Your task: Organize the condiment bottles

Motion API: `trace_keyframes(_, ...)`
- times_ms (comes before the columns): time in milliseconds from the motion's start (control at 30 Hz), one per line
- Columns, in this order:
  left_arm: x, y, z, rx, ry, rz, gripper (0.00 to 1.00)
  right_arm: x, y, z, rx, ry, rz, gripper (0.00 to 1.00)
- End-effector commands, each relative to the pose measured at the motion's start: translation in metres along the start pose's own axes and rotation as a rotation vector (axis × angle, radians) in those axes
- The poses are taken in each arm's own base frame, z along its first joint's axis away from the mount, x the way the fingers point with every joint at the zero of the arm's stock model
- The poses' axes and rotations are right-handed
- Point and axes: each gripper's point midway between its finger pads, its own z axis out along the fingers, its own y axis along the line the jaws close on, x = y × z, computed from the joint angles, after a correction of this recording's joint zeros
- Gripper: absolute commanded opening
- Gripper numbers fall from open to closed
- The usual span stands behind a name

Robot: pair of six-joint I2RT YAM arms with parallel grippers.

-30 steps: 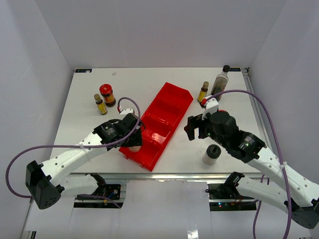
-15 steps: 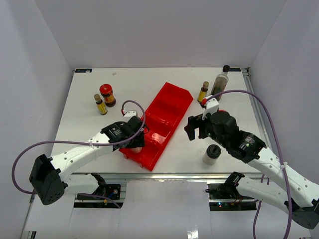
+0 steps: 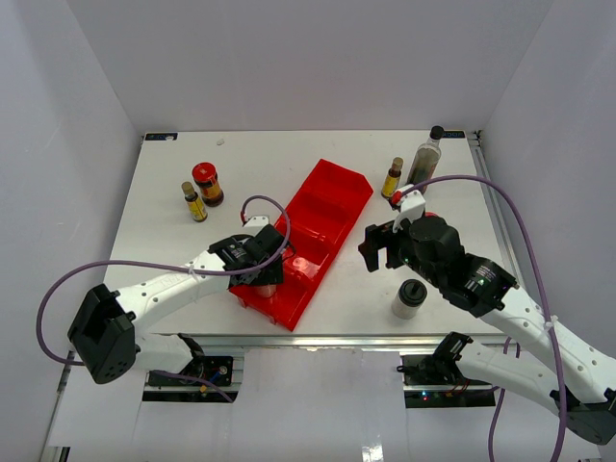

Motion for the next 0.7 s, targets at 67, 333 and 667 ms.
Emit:
trace_keyframes(67, -0.011, 0.001, -0.004, -0.018, -0.042, -0.029, 0.89, -0.012, -0.006, -0.008, 0.045, -0.028, 0.050, 0.90)
trace_keyframes(333, -0.030, -0.008, -0.034, 0.051, -0.061, -0.035, 0.98, 0.012, -0.029, -0.018, 0.183, 0.062, 0.120, 0.90)
trace_keyframes(667, -0.062, -0.038, -0.081, 0.242, -0.097, -0.031, 0.98, 0.064, -0.071, -0.034, 0.421, 0.183, 0.136, 0.90)
